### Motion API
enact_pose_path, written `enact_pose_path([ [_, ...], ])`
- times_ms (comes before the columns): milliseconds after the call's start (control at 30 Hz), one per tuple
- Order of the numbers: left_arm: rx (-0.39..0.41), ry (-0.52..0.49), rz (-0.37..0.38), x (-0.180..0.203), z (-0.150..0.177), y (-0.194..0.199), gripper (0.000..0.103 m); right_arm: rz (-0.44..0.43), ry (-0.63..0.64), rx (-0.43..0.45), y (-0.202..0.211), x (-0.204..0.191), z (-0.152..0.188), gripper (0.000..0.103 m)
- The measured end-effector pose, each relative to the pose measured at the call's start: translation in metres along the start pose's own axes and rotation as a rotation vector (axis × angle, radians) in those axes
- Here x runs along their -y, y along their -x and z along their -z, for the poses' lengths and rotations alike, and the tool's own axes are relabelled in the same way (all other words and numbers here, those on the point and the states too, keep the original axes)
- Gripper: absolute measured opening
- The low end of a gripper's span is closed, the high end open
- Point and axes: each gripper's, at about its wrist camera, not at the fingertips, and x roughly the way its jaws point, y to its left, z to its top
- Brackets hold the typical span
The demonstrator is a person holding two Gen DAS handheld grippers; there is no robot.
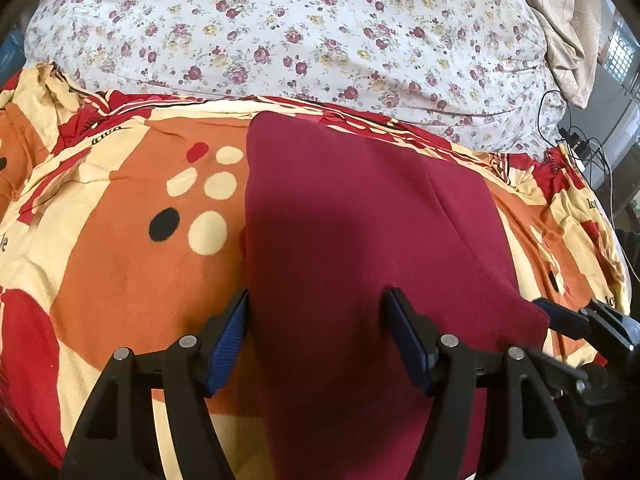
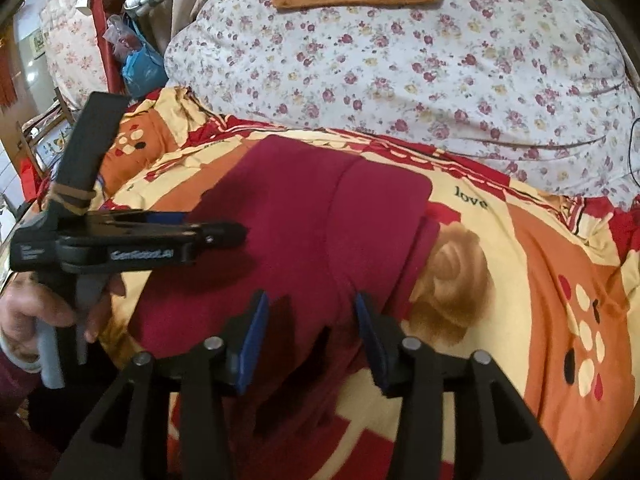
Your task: Fold small clothes
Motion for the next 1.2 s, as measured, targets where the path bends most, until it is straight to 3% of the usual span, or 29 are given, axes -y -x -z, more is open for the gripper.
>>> enact_pose_path([
  [233,0.009,-0.004,-0.002,-0.001,0.003,0.004,0.059,0.037,0.029,-0.043,0.000,-0.004,0.015,0.051],
  [367,0.018,-0.008,-0.002,-0.002,0.006,0.007,0.059,0.009,0.004,-0.062,0.000,0.001,0.024,0.050],
  [467,0.022,-0.023,-0.001,0.001,0.010,0.007,0.059,0.060,0.055,-0.095,-0.009,-0.001,0.033,0.023],
  [600,0.032,-0.049,-0.013,0.003,0.012,0.009,0.059,0.019,0.016,-0.069,-0.002,0.004,0.033,0.022],
  [633,0.035,-0.054,-0.015,0.003,0.012,0.010,0.059,0.016,0.009,-0.048,0.003,0.005,0.032,0.024],
  [700,0.039,-0.057,-0.021,0.003,0.012,0.010,0.059,0.014,-0.025,-0.007,0.014,0.009,0.025,0.041],
  [767,0.044,-0.057,-0.025,0.003,0.012,0.011,0.059,0.034,-0.063,0.031,0.023,0.015,0.018,0.051],
  [900,0.056,-0.071,-0.046,0.006,0.012,0.011,0.059,0.068,-0.133,0.066,0.026,0.023,0.005,0.061],
  [1033,0.072,-0.086,-0.065,0.008,0.012,0.014,0.059,0.049,-0.224,0.041,0.009,0.028,-0.003,0.065],
  [1200,0.084,-0.087,-0.075,0.006,0.011,0.015,0.059,0.078,-0.222,0.028,-0.010,0.024,-0.007,0.066],
])
